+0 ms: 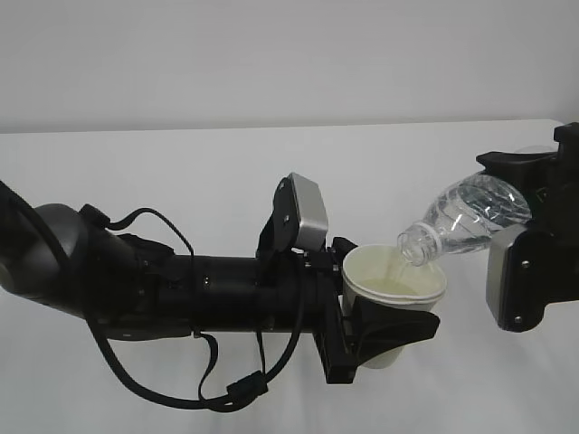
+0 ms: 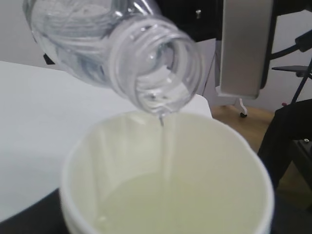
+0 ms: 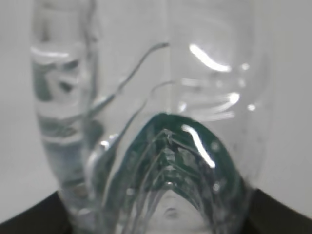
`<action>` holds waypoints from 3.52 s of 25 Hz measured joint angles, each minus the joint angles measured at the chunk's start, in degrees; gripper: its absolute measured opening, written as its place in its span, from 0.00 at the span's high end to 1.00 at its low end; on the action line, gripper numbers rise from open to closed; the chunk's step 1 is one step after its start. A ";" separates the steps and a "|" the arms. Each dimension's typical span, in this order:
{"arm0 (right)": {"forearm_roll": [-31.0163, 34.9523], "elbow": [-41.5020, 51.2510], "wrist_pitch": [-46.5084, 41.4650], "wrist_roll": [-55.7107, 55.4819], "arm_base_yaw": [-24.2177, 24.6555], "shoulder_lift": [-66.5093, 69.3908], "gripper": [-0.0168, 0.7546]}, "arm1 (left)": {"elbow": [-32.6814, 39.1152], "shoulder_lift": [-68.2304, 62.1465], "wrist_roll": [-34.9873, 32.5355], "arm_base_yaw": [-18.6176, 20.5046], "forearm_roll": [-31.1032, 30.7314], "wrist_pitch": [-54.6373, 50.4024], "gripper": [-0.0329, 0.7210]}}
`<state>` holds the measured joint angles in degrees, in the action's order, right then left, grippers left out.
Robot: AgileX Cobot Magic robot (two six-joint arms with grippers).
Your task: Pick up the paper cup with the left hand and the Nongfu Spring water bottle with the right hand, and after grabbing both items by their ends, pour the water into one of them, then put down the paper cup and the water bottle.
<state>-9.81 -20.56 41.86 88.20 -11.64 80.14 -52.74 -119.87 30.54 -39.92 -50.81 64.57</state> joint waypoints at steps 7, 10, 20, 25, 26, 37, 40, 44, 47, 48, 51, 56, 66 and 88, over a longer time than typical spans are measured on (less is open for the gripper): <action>0.02 0.00 0.00 0.00 0.00 0.00 0.44 | 0.00 0.00 0.00 0.00 0.00 -0.26 0.33; 0.12 0.00 0.00 0.00 0.00 0.00 0.45 | 0.00 0.00 0.10 0.00 0.00 -0.26 0.33; 0.12 0.00 0.00 0.00 0.00 0.00 0.45 | 0.00 0.00 0.10 0.00 0.00 -0.35 0.33; 0.12 0.00 0.04 0.00 0.00 0.00 0.45 | 0.00 0.00 0.10 0.00 0.00 -0.35 0.33; 0.12 0.00 0.04 0.00 0.00 0.00 0.45 | 0.00 0.00 0.10 0.00 0.00 -0.35 0.33; 0.12 0.00 0.17 0.00 0.00 0.00 0.45 | 0.00 0.00 0.10 0.00 0.00 -0.35 0.33; 0.12 0.00 0.17 0.04 0.00 0.00 0.45 | 0.00 0.00 0.10 0.00 0.00 -0.35 0.33; 0.12 0.00 0.27 0.04 0.00 0.00 0.45 | 0.00 0.00 0.10 0.00 0.00 -0.39 0.33; 0.12 0.00 0.27 0.04 0.00 0.00 0.45 | 0.00 0.00 0.10 0.00 0.00 -0.39 0.33; 0.12 0.00 0.41 0.04 0.00 0.00 0.45 | 0.00 0.00 0.10 0.00 0.00 -0.48 0.33; 0.12 0.00 0.40 0.04 0.00 0.00 0.45 | 0.00 0.00 0.10 0.00 0.00 -0.48 0.33; 0.12 0.00 0.44 0.04 0.00 0.00 0.45 | 0.00 0.00 0.10 0.00 0.00 -0.48 0.33; 0.12 0.00 1.02 0.04 0.00 0.00 0.45 | 0.00 0.00 0.12 0.00 0.13 -0.48 0.33; 0.12 0.00 1.23 0.04 0.00 0.00 0.45 | 0.00 0.00 0.22 0.00 0.98 -0.48 0.33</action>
<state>-9.69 -20.56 43.09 88.24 -11.64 80.14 -52.74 -119.87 30.76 -39.92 -49.83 64.10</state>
